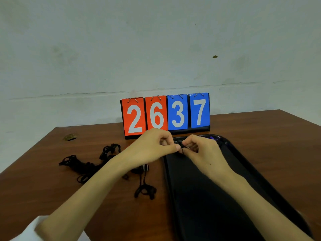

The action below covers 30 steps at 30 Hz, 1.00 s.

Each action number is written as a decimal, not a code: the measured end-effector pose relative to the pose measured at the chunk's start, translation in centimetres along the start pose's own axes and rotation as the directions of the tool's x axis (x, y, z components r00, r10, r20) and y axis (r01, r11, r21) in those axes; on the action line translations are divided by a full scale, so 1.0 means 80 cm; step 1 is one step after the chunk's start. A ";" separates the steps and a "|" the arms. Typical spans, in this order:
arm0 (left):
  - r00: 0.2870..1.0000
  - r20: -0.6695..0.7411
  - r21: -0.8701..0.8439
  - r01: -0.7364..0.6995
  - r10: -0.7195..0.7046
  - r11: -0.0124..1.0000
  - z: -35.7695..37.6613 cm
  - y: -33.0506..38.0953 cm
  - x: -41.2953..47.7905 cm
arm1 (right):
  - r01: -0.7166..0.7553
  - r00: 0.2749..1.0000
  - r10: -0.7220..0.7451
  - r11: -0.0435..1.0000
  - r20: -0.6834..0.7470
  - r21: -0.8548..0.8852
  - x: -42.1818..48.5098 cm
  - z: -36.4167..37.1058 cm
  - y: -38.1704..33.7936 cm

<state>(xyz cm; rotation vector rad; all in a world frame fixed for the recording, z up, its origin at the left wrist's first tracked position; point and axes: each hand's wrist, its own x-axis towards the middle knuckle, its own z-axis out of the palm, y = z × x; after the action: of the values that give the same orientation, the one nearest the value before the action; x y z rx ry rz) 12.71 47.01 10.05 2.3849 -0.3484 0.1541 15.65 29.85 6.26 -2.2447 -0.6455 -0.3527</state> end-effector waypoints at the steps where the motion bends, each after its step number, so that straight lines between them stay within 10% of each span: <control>1: 1.000 -0.001 0.002 -0.001 0.001 1.000 -0.004 0.000 0.000 | 0.025 0.998 -0.026 1.000 0.058 0.014 -0.001 0.001 -0.002; 14: 0.977 0.157 -0.292 0.184 -0.143 0.938 -0.021 -0.017 0.002 | 0.017 0.985 -0.067 0.955 0.158 0.296 -0.006 -0.001 -0.015; 22: 0.911 0.371 -0.692 0.402 -0.182 0.599 -0.001 -0.015 0.003 | -0.058 0.995 -0.001 0.813 0.101 0.580 -0.002 -0.006 -0.016; 30: 0.926 0.301 -0.632 0.374 -0.230 0.679 0.031 -0.006 0.000 | -0.214 0.958 0.285 0.619 0.038 0.755 0.005 -0.009 -0.005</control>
<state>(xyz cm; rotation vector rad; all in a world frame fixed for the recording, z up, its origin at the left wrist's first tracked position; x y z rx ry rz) 12.86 45.69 7.94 1.6751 -0.0605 -0.3282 15.75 29.68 7.16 -1.4551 -0.3211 -0.0102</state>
